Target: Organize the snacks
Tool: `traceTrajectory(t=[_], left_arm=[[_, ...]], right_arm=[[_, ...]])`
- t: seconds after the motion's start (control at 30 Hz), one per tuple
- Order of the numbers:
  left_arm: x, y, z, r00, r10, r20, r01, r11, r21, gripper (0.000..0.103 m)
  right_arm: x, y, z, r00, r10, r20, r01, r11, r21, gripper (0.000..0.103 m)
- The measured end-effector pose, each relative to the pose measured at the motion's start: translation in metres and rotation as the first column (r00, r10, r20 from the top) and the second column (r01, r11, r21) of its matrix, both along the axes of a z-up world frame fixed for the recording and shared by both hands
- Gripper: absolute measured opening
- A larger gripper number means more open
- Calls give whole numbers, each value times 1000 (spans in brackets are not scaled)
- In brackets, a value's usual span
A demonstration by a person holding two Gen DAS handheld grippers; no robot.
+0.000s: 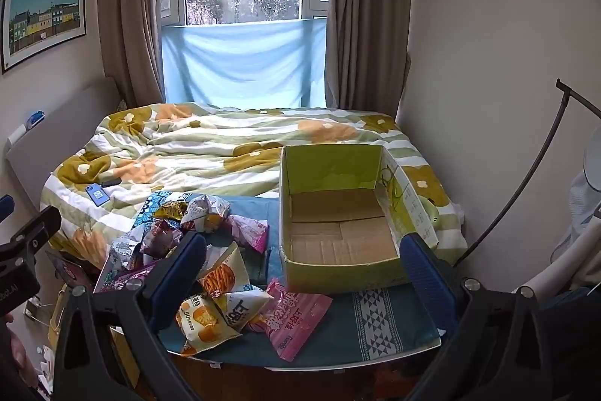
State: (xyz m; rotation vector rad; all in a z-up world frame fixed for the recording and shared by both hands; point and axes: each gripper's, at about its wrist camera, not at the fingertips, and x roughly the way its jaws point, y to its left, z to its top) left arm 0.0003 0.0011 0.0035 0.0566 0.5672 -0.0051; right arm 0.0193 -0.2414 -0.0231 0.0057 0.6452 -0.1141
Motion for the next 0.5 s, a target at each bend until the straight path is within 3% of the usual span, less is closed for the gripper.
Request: traceTrajectory(t=[0.5], left_arm=[[-1, 0, -2, 1000, -1, -2, 1, 1000, 0, 103]], right_arm=[[0, 10, 3, 1000, 9, -6, -9, 1000, 9, 103]])
